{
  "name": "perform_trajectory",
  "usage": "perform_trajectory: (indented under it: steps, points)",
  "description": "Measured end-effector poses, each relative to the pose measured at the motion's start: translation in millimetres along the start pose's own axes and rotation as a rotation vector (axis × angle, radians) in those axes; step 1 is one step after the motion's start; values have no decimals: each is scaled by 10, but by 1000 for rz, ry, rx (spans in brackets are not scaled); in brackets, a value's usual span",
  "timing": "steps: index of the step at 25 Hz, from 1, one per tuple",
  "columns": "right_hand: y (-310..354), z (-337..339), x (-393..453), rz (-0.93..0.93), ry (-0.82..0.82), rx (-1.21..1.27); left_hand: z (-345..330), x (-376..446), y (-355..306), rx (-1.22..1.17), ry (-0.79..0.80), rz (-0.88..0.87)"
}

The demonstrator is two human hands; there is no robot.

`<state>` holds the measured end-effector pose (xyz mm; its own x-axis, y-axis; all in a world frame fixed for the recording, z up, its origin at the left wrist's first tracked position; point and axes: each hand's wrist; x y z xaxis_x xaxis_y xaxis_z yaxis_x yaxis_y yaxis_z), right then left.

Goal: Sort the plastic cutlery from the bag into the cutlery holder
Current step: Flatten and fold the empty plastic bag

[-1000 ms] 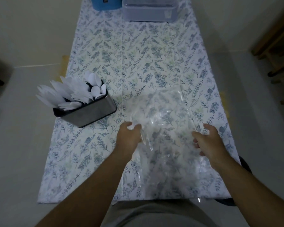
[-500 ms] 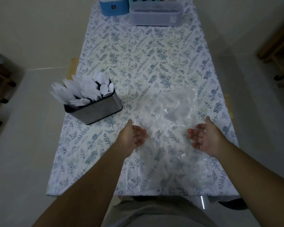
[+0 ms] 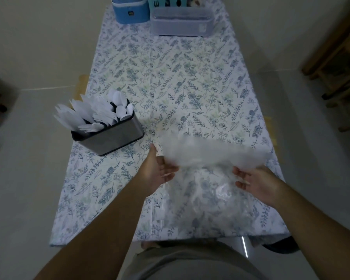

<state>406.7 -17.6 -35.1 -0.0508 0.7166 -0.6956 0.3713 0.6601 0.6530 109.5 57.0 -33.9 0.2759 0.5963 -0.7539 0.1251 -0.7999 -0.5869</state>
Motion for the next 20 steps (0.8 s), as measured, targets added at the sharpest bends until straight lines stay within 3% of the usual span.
perform_trajectory:
  steps: [3,5,7,10,15,17,20]
  points:
    - [-23,83,-104,19,15,-399,214,-123,141,371,29,-98]
    - [-62,53,-132,19,-20,-477,253,-161,221,593,66,-151]
    - [-134,-30,-136,4,-37,-500,177,-181,227,642,-12,-159]
    - [-240,-85,-118,21,-163,-566,133,-135,218,672,-197,-226]
    - [-328,-173,-167,95,-180,-262,71,-177,192,414,-114,-140]
    - [-398,-193,-193,96,-148,-179,-1,-199,226,410,-158,-222]
    - [-435,-102,-249,97,-165,-243,-52,-235,241,438,-241,-376]
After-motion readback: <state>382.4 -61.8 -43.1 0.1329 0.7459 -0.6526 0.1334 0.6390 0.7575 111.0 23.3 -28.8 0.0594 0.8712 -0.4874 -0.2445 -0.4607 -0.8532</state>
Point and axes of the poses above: each hand's wrist, its own x-axis towards the middle knuckle, its own z-axis out of the back of the hand, y = z × x, and after that the axes turned 9 degrees about y, right-handed
